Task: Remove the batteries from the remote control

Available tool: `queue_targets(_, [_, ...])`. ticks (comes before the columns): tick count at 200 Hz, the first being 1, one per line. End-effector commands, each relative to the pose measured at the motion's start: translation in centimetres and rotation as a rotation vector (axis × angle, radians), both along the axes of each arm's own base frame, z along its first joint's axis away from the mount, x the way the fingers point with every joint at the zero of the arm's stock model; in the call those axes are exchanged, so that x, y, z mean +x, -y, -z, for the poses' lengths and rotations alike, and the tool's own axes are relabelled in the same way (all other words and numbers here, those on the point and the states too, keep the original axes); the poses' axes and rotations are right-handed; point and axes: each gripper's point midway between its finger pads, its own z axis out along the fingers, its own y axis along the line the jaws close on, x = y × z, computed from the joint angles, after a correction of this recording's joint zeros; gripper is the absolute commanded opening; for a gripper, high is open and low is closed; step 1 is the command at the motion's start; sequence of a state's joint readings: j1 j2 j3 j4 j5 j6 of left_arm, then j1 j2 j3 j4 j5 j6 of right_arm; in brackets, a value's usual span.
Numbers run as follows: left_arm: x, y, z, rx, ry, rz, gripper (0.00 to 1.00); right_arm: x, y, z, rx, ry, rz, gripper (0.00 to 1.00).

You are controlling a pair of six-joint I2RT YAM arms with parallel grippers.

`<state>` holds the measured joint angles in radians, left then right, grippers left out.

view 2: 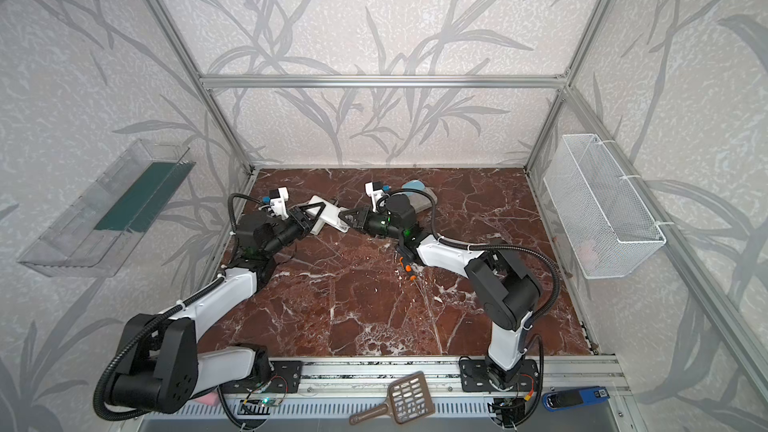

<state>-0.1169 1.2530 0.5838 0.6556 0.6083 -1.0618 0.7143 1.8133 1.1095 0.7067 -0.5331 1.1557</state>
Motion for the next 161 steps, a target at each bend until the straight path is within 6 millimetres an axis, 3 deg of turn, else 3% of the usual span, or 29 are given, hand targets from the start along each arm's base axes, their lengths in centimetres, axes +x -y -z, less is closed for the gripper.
queue_targets(1, [-0.5,0.9,-1.6,-0.029,0.051,0.055,0.0,-0.2,0.4,0.7,-0.016,-0.007,-0.005,0.04])
queue_targets(29, [-0.3,1.0,-0.6,-0.024,0.022,0.06,0.0,0.6,2.5,0.8,-0.036,0.001,0.034,0.03])
queue_targets(49, [-0.3,1.1,0.2,-0.01,0.0,0.067,0.0,1.4,4.9,1.2,-0.089,0.019,0.076,0.03])
queue_targets(54, [-0.3,1.2,0.5,-0.006,-0.009,0.069,0.0,1.8,5.6,2.1,-0.125,0.02,0.088,0.03])
queue_targets(58, [-0.3,1.2,0.9,-0.003,-0.018,0.072,0.0,1.8,6.3,1.4,-0.136,0.037,0.102,0.03])
queue_targets(113, [-0.1,1.9,4.6,0.019,-0.116,0.119,0.0,3.7,16.4,7.2,-0.539,0.034,0.252,0.03])
queue_targets(135, [-0.4,2.3,6.5,0.056,-0.184,0.139,0.0,4.0,20.6,11.1,-0.765,-0.003,0.264,0.03])
queue_targets(161, [-1.1,3.4,8.2,0.112,-0.236,0.185,0.0,4.4,23.7,14.9,-0.949,-0.08,0.238,0.03])
